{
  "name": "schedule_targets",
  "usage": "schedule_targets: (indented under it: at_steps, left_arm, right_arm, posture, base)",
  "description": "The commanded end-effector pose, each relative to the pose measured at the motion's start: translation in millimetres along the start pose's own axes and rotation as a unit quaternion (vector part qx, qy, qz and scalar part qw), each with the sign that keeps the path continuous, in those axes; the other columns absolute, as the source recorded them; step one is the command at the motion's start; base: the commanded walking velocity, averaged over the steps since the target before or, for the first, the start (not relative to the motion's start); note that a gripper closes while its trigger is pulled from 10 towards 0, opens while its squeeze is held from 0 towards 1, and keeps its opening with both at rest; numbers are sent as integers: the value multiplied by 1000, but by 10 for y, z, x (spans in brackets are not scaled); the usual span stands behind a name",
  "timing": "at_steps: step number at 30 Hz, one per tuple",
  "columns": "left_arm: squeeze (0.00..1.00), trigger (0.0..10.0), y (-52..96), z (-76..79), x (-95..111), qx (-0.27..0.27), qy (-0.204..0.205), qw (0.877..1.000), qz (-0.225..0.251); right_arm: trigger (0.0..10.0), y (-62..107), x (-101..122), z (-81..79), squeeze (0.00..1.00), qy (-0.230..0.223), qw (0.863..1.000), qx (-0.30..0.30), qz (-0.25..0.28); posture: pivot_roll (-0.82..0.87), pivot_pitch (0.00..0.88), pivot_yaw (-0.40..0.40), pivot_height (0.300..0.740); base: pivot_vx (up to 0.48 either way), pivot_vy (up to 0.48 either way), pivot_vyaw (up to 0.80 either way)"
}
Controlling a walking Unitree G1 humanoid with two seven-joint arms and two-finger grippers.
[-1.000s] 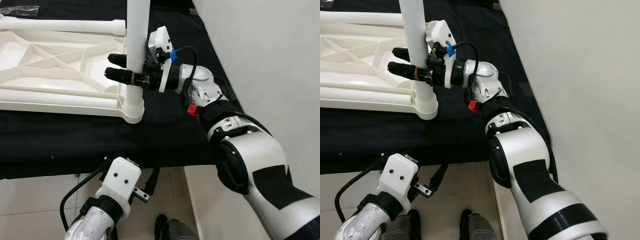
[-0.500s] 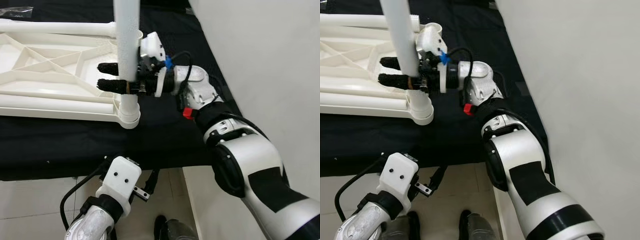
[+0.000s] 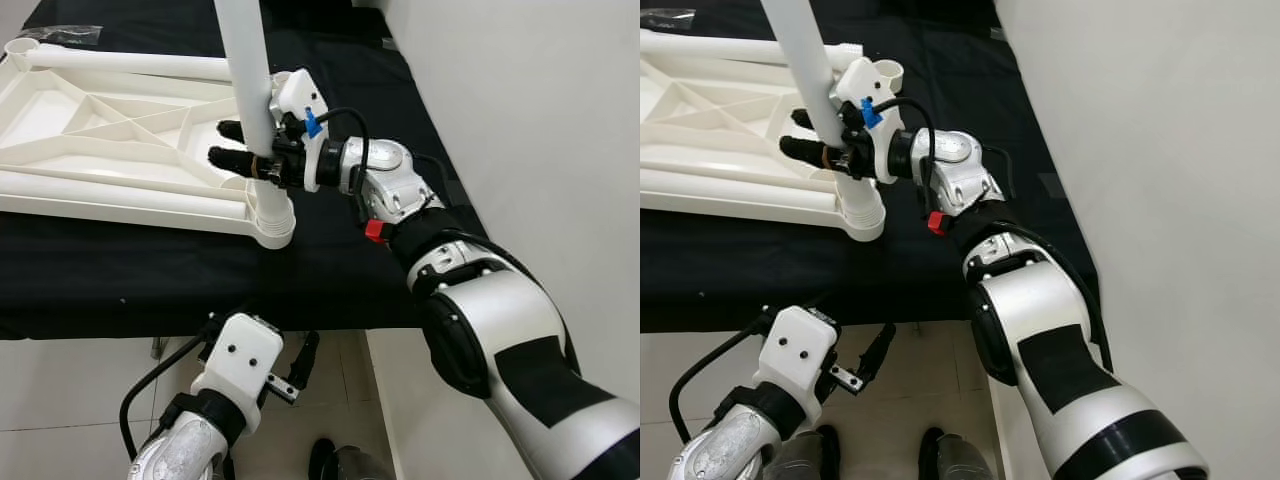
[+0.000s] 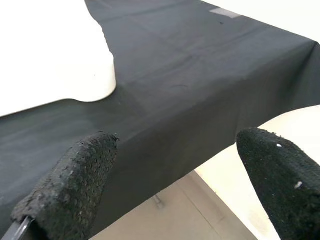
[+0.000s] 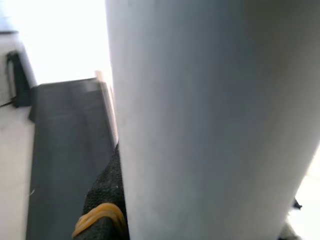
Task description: Building children table
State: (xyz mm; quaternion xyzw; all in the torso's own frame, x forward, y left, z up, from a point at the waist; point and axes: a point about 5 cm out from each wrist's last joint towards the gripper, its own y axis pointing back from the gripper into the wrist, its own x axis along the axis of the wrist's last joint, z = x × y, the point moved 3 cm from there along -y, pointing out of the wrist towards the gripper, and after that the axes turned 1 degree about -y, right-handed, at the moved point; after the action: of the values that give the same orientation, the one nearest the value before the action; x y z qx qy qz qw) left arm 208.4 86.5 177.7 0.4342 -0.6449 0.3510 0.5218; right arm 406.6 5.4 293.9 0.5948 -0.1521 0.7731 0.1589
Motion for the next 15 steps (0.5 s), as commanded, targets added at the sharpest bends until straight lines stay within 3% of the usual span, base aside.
schedule_targets:
  at_steps: [1,7,9,10,11,12,13,15]
  left_arm:
    - [0,10000,8,19,-36,-4,1,1000,-6]
    - [0,10000,9,20,-37,-4,1,1000,-6]
    - [0,10000,11,23,-41,-6,0,1000,-6]
    - [0,10000,11,23,-41,-6,0,1000,-6]
    - [0,10000,13,26,-43,-6,-1,1000,-7]
    - [0,10000,13,26,-43,-6,-1,1000,-7]
    - [0,10000,14,27,-43,-7,-1,1000,-7]
    - [0,10000,14,27,-43,-7,-1,1000,-7]
  right_arm:
    - [10000,210,-531,130,0,-62,991,-84,-78]
    - [10000,260,-555,226,0,-81,984,-137,-76]
    - [10000,394,-557,430,0,-127,961,-242,-49]
    - [10000,394,-557,430,0,-127,961,-242,-49]
    - [10000,459,-567,506,0,-138,947,-286,-42]
    - [10000,459,-567,506,0,-138,947,-286,-42]
    - [10000,500,-576,549,0,-145,938,-313,-38]
    - [10000,500,-576,549,0,-145,938,-313,-38]
  posture:
    - [125,255,-174,740]
    - [123,255,-173,740]
    - [127,253,-172,740]
    - [127,253,-172,740]
    - [131,248,-171,740]
    - [131,248,-171,740]
    - [131,248,-171,740]
    - [131,248,-171,740]
  base:
    - [0,0,0]
    - [0,0,0]
    - [0,0,0]
    - [0,0,0]
    - [0,0,0]
    - [0,0,0]
    - [0,0,0]
    - [0,0,0]
